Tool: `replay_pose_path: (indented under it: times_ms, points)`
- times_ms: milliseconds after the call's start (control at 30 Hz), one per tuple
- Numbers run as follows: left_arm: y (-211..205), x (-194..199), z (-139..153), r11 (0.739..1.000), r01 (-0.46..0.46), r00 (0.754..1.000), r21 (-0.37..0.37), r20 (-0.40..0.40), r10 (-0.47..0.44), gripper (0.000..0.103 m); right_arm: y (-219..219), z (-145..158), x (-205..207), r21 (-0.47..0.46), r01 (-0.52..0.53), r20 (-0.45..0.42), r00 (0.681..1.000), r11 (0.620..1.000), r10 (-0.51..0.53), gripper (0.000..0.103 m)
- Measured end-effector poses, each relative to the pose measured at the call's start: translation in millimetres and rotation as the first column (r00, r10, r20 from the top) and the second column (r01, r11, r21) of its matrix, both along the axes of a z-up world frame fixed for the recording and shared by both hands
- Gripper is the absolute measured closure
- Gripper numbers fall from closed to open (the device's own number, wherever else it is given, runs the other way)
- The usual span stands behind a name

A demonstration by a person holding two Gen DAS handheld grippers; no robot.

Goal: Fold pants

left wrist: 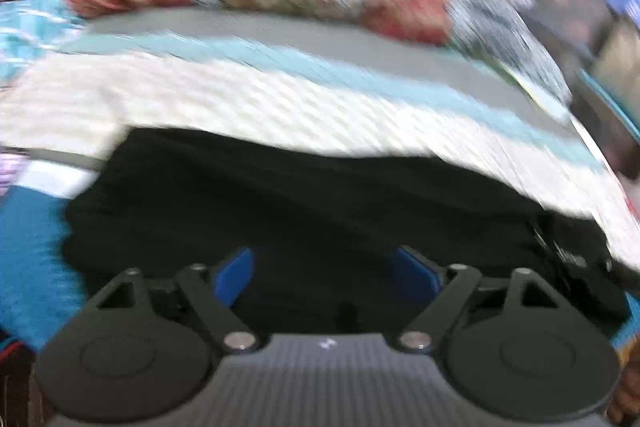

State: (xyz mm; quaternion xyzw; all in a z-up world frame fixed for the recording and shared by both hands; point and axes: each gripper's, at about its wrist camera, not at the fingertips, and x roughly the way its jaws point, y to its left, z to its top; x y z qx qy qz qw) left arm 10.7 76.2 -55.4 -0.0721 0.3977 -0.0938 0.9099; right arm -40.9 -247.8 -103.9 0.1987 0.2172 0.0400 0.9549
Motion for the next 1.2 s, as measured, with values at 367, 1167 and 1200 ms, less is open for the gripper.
replay_pose_path:
  times_ms: [367,1167,1200]
  points:
    - [167.7,-3.5,-26.8,0.901,-0.389,0.920,-0.191,-0.139,0.368,0.002,132.1,1.0,64.0,0.115,-0.361,-0.125,0.919,0.925,0.374,0.083]
    - [138.0,24.5,-24.8,0.931,-0.277,0.959,-0.239,-0.006,0.284,0.077,180.7,-35.1,101.6,0.460,-0.288,-0.239,0.871,0.840,0.429,0.083]
    - [127.3,21.5,-16.9,0.943,-0.242,0.966,-0.227,0.033,0.256,0.077,179.0,-37.6,101.6,0.461,-0.280,-0.249,0.870,0.842,0.425,0.083]
